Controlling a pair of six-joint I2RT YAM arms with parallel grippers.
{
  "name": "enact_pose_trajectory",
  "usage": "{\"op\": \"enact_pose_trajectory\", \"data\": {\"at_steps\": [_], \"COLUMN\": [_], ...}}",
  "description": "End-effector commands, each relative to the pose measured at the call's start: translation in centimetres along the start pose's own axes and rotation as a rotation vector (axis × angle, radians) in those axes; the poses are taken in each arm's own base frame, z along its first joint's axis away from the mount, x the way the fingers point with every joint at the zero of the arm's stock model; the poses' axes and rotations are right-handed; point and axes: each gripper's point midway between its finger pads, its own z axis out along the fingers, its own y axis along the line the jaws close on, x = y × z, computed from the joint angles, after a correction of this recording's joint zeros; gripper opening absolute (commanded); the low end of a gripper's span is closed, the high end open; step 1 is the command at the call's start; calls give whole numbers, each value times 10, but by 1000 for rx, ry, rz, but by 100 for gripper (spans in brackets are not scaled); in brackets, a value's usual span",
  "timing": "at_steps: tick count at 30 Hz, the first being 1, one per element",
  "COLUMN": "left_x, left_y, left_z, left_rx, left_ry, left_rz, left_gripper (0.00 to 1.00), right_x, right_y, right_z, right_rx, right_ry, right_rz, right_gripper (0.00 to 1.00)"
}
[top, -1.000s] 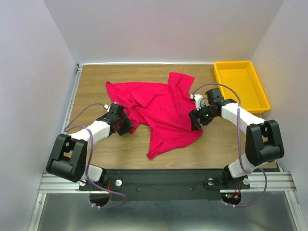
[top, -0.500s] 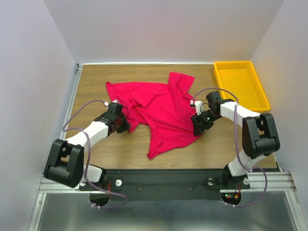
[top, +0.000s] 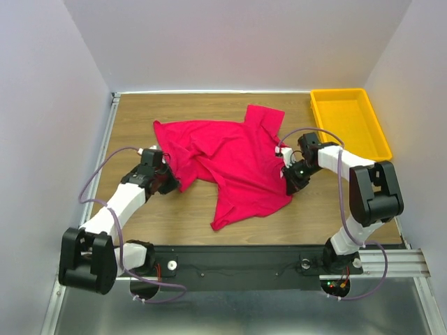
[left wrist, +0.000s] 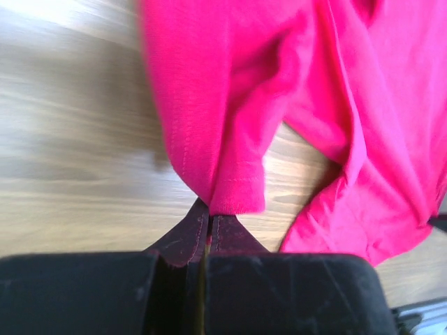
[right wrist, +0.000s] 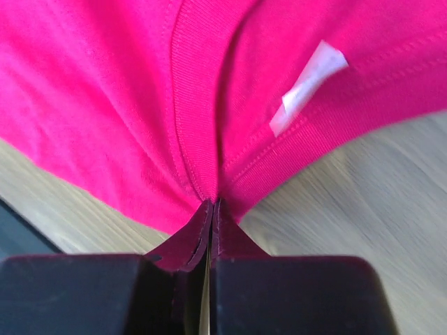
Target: Fold and stack the t-shirts
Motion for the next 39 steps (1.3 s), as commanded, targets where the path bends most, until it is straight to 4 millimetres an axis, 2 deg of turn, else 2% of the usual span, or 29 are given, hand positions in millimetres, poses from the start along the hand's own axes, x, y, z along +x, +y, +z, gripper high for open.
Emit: {"op": "enact_pose_trajectory", "data": {"at_steps": [1,3,4,7,10,14,17,24,25,26,28,29,31,32,34,35,37,39], "left_x": [-25,-33,-46,-52,-54,-51,-60,-68,-68,-66,-63,-64,-65,-66,-71,-76,-86,-102], "left_y": [15,24,24,28,46,72,84,84,83,82,82,81,81,80,75,70,63,54], "left_z": [-32,-44,-55,-70,-74,-79,-85,-92,-94,-95,-96,-99,-103,-104,-110,-114,-122,-131], "left_rx": [-6,-26,-18,-25,-55,-109,-162,-144,-144,-137,-139,-137,-133,-131,-111,-91,-61,-22], "left_ry": [-84,-109,-151,-182,-183,-188,-238,-260,-263,-255,-241,-254,-270,-276,-296,-320,-371,-449], "left_rz": [-42,-73,-99,-126,-173,-236,-304,-325,-317,-300,-281,-270,-236,-228,-183,-160,-107,-81], "left_gripper": [0,0,0,0,0,0,0,1,9,36,54,63,67,73,73,73,73,75], "right_x": [-8,-7,-4,0,0,-10,-19,-26,-27,-29,-34,-42,-54,-60,-73,-78,-80,-77], "right_y": [-32,-45,-54,-68,-79,-97,-105,-117,-114,-110,-103,-96,-86,-75,-52,-24,11,69], "right_z": [-40,-50,-54,-60,-64,-79,-88,-88,-87,-89,-98,-108,-121,-123,-130,-120,-103,-73], "right_rx": [249,315,356,390,415,492,527,553,535,528,525,528,520,479,401,268,107,-97], "right_ry": [4,18,36,49,52,19,-13,-28,-35,-48,-84,-129,-182,-221,-272,-296,-300,-270], "right_rz": [-73,-89,-84,-73,-57,-40,-29,-14,-20,-42,-70,-93,-134,-152,-215,-251,-321,-420], "right_gripper": [1,1,1,0,1,1,1,1,12,21,41,54,59,65,65,65,65,65]}}
